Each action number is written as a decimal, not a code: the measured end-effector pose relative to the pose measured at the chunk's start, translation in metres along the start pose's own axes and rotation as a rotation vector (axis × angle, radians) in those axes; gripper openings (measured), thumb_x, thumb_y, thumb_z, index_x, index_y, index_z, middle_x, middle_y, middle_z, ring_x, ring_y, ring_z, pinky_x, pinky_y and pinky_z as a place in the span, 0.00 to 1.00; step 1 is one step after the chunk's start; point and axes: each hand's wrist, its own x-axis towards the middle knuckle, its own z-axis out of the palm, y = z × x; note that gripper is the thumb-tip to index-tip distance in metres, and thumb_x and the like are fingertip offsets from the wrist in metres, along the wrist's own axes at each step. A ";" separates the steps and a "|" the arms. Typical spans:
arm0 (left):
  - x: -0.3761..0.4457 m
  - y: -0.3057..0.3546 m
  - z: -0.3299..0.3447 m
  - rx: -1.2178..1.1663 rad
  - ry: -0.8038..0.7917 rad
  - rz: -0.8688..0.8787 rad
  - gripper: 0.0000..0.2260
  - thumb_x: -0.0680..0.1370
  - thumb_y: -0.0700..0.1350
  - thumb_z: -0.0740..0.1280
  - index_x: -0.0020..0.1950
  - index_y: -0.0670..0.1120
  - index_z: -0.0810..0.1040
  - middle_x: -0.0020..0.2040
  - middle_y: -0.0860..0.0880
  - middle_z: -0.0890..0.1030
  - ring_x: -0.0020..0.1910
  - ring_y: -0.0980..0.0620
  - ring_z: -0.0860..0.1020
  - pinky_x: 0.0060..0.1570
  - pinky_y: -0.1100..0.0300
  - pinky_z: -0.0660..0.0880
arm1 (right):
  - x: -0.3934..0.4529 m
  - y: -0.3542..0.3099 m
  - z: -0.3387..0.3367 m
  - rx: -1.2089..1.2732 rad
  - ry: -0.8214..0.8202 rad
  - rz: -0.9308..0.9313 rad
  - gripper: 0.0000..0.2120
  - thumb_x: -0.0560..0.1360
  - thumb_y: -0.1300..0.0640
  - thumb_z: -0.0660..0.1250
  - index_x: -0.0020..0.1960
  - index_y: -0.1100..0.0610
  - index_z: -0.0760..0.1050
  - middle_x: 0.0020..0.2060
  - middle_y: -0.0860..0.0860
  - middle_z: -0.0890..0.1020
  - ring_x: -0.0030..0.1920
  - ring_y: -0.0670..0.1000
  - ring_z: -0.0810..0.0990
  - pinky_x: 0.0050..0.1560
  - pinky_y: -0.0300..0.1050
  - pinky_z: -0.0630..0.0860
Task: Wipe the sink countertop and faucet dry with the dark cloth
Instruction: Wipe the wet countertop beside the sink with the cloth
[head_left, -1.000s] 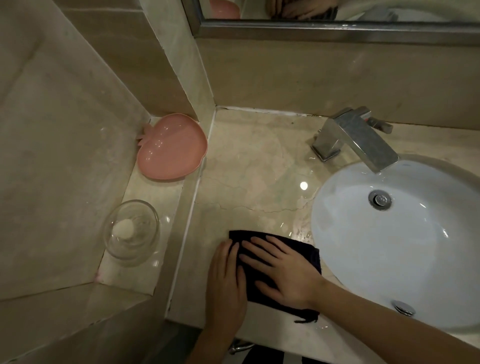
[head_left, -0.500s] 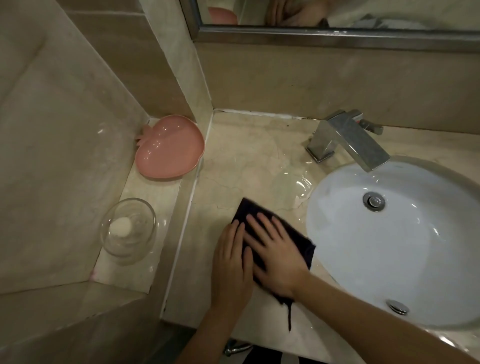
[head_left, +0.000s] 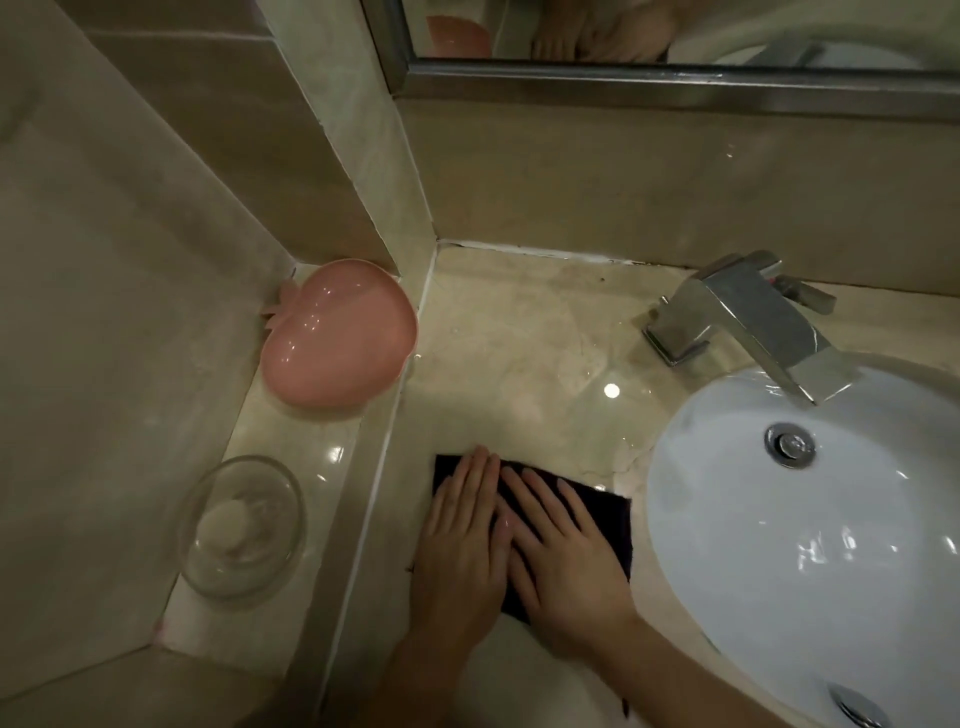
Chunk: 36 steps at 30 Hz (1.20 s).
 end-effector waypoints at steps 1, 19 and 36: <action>0.016 -0.006 -0.003 -0.008 0.009 0.005 0.24 0.87 0.50 0.45 0.81 0.44 0.56 0.82 0.50 0.55 0.81 0.53 0.54 0.78 0.52 0.55 | 0.017 0.004 -0.002 -0.007 -0.004 -0.011 0.25 0.83 0.49 0.55 0.79 0.53 0.61 0.80 0.50 0.57 0.80 0.51 0.51 0.78 0.56 0.53; 0.144 -0.024 -0.009 -0.175 0.298 -0.239 0.23 0.84 0.47 0.50 0.79 0.44 0.63 0.80 0.50 0.61 0.80 0.56 0.56 0.78 0.55 0.54 | 0.172 0.062 -0.026 -0.111 0.019 -0.016 0.27 0.82 0.41 0.48 0.79 0.48 0.61 0.79 0.53 0.61 0.79 0.59 0.56 0.76 0.63 0.52; 0.105 0.008 0.016 -0.151 0.373 -0.362 0.25 0.84 0.49 0.45 0.79 0.44 0.63 0.79 0.48 0.64 0.79 0.53 0.57 0.77 0.56 0.55 | 0.208 0.084 -0.029 -0.088 0.197 0.382 0.30 0.80 0.48 0.47 0.80 0.59 0.58 0.79 0.54 0.61 0.79 0.54 0.57 0.79 0.59 0.49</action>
